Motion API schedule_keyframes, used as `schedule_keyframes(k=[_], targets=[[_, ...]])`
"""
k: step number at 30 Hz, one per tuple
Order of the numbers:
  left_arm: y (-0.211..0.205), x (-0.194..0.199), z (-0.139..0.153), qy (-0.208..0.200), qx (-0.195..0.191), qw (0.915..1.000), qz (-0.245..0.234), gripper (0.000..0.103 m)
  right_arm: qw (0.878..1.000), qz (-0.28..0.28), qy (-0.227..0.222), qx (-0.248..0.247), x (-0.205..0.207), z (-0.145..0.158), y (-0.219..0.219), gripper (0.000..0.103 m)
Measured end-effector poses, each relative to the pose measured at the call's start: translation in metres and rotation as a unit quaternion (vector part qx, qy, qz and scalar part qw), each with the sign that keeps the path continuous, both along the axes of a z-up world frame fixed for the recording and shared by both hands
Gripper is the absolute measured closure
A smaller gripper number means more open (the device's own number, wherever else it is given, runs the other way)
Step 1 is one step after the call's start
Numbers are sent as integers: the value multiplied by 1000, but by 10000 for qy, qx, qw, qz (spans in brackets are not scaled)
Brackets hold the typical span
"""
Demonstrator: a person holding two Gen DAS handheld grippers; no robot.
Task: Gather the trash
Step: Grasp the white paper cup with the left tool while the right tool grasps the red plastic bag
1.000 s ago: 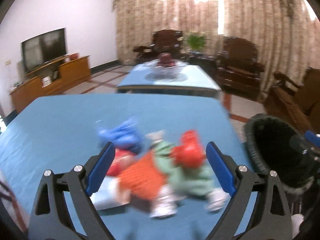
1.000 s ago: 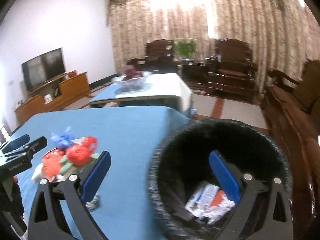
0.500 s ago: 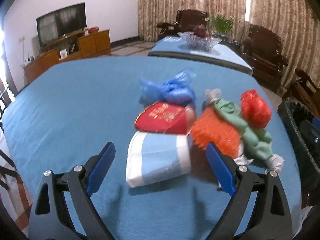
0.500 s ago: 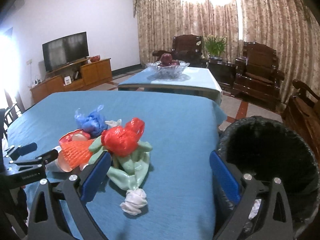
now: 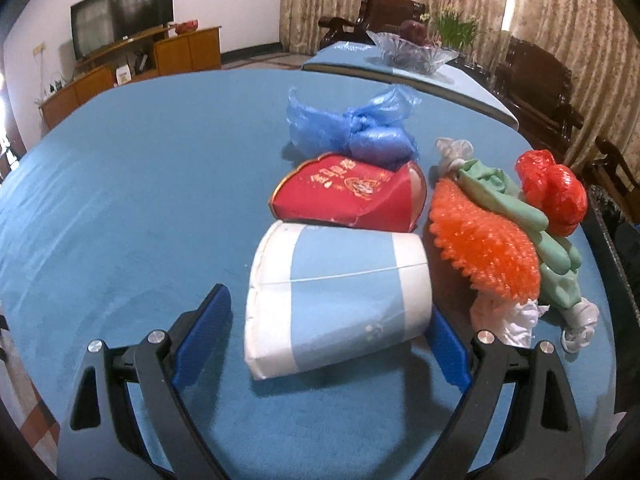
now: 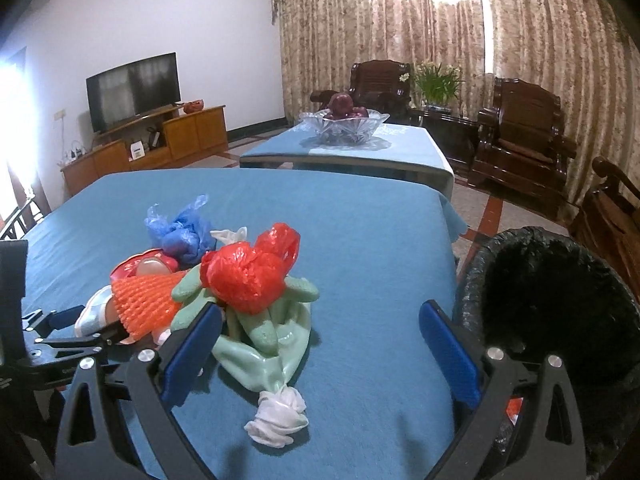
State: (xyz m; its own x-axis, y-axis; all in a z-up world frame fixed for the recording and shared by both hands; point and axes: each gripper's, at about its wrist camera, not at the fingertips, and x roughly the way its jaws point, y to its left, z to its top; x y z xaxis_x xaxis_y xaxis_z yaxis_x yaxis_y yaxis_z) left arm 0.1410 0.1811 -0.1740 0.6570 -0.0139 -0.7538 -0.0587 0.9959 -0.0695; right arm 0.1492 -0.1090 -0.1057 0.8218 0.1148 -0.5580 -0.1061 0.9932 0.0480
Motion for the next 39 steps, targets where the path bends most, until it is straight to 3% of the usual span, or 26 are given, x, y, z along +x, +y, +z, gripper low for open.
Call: schedule_keyframes(k=[2,5,12,21,30,32,35,39], targets=[[3,2,-3,59,-78,9999,-37,16,10000,13,-2,-17,1,0,1,6],[4,3,-4,96,-152,9998,-64,30,10000,38,19,-24,3,-1,2,6],[-1,-12,15,-241,21,9997,46,30,9998,153,-47,-89,5,2,11,6],[-7,-21,59,-915,294,9953,136,30,9996,241,-123,-22,19,7,26,8],[-11,-8,61,-910,285,9953,166,30,9984,496,269,10,43,-12,39,39],[-12,-7,62,-940,305,9950,158,30,9974,617,365,35,45,-15,42,56],[-13,-7,64,-975,318,9946,137,30,9963,738,426,67,44,-17,45,65],[-15,-5,70,-1056,324,9938,124,30,9964,791,293,64,37,-9,43,69]])
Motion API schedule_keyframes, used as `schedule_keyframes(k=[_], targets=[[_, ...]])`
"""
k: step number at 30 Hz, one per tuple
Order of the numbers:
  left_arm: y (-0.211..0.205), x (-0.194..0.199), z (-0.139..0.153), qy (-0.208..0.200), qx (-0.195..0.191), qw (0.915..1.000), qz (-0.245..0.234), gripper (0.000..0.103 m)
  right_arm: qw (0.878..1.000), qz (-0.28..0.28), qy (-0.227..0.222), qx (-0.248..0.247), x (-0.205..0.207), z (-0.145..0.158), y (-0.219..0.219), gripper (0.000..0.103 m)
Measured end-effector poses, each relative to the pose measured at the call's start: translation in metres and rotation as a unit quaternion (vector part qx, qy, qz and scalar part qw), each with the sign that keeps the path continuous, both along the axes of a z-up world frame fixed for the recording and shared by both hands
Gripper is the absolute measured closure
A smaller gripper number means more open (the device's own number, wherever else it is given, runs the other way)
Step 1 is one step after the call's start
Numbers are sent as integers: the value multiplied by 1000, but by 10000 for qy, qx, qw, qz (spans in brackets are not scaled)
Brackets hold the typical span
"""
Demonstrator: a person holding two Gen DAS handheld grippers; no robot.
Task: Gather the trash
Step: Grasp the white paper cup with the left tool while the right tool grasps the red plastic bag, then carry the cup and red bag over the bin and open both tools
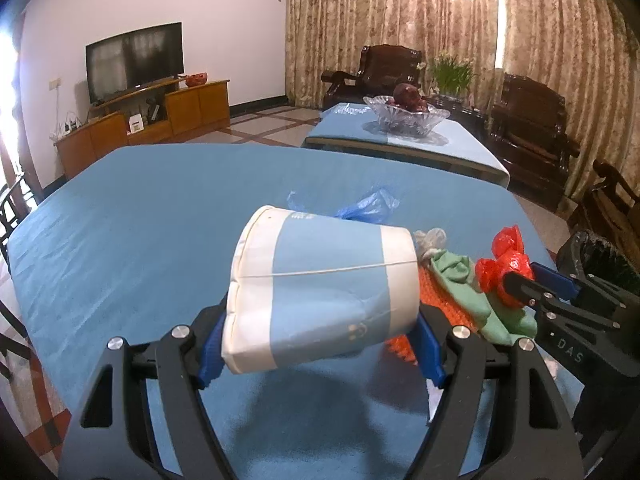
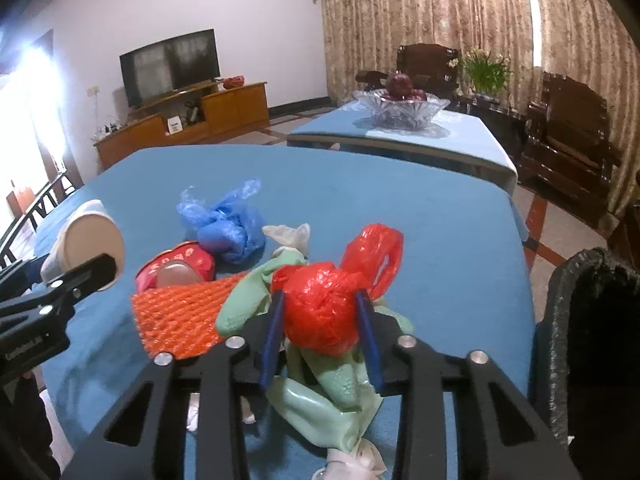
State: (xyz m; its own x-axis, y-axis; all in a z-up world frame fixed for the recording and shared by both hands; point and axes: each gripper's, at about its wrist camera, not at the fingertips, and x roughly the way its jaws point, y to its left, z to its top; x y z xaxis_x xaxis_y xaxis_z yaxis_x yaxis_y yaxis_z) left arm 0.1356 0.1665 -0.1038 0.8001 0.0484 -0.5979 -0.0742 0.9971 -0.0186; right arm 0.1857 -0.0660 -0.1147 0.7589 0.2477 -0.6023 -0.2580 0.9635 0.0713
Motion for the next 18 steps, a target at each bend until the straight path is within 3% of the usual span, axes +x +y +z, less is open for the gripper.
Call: schedule_keyframes(k=[9,18], targets=[[-21,-2,24,-248,-6,9995,-196,30,9989,-158,-433,102,-21,40,-26,69],[-74,0,44,-413,-52,9965,-722,30,9955,-639,-678,165,-47,72,-76,69]])
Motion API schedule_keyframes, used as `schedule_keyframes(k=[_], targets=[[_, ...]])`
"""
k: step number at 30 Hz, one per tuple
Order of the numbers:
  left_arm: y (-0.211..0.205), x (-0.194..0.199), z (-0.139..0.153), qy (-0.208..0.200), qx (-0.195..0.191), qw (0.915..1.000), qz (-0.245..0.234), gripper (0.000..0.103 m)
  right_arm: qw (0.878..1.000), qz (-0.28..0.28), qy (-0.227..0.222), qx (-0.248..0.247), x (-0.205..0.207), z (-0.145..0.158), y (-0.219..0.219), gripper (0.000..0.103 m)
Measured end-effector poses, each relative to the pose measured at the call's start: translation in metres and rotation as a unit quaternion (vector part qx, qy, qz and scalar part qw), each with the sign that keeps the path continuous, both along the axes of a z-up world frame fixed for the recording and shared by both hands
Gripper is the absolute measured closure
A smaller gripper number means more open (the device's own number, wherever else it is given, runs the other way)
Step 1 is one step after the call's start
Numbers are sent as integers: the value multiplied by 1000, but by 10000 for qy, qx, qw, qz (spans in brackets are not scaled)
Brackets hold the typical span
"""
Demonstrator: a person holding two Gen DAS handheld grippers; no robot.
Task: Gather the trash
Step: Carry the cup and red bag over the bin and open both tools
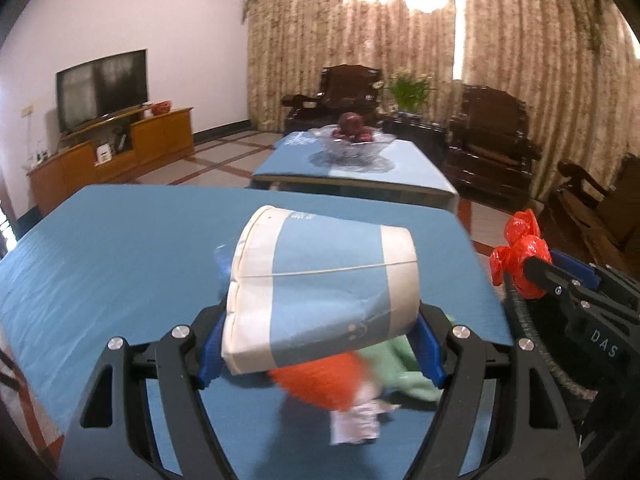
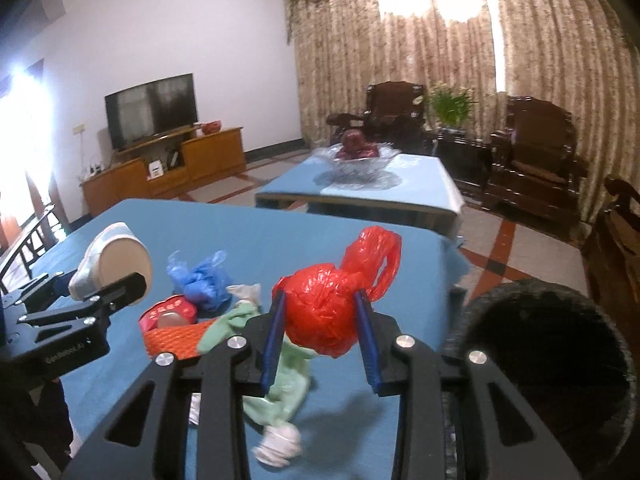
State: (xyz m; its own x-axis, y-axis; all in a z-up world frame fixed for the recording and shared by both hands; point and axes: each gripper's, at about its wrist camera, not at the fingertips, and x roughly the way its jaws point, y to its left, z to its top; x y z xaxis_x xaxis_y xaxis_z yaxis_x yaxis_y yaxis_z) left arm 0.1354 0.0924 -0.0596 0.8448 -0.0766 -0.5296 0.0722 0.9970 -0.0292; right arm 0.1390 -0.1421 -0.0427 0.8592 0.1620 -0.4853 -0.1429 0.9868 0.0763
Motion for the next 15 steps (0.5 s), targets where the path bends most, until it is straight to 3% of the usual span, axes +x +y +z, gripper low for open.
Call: schedule_keyframes(k=[15], targets=[[-112,0,6,-39,-172,9940,-1076,30,9947,-1017,-100,-150,-40,16,-97,69]])
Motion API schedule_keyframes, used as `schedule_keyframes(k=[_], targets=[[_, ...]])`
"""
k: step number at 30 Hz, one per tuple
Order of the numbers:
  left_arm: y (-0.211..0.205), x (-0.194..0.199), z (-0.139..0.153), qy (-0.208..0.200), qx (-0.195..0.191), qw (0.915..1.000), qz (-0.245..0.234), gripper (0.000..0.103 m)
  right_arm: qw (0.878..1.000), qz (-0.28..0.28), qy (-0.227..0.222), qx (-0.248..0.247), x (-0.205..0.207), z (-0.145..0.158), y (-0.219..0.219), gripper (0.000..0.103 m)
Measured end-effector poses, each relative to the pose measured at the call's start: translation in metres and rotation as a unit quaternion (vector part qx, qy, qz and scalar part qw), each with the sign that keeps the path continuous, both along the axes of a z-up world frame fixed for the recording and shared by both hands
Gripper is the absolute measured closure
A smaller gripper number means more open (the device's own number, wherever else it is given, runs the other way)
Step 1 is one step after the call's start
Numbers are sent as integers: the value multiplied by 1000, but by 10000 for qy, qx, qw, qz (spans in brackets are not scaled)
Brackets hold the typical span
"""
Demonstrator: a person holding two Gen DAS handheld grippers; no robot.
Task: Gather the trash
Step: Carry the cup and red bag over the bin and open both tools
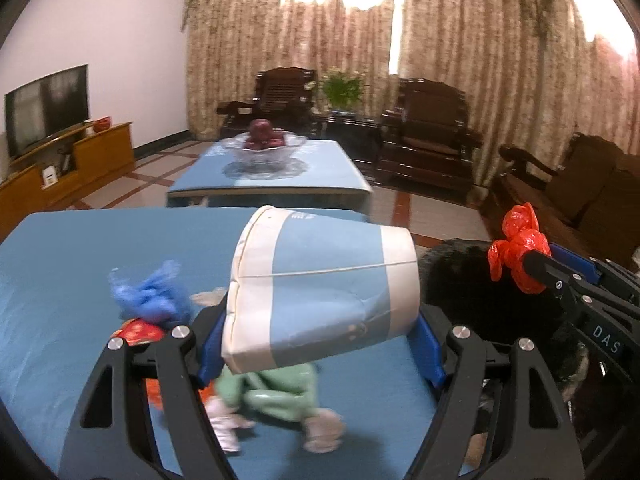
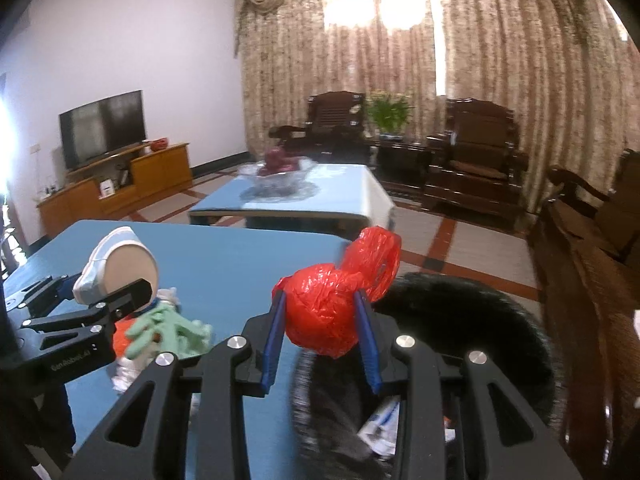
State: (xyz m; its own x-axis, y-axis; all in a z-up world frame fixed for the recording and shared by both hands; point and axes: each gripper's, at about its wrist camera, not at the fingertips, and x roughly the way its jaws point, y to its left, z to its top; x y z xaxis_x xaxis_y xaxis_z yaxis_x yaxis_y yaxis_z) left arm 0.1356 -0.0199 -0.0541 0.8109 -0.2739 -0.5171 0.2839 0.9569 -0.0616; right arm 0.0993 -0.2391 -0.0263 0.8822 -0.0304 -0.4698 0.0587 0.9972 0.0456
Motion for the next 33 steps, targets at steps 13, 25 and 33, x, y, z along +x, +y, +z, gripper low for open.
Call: schedule_keyframes(k=[13,25,33], targets=[[-100,15,-19,122,-144,9959,-883,30,9964,-807,229,70,-15,-21,-87,69],[-173,35,-50,511,-109,9876,-1480,29,9922,-1101,578,77,-14,-55,-141,63],[-184,43,-58,796,-255,9823,-1676,17,9870,-1472,650,-32,-24,-71,-153,25]])
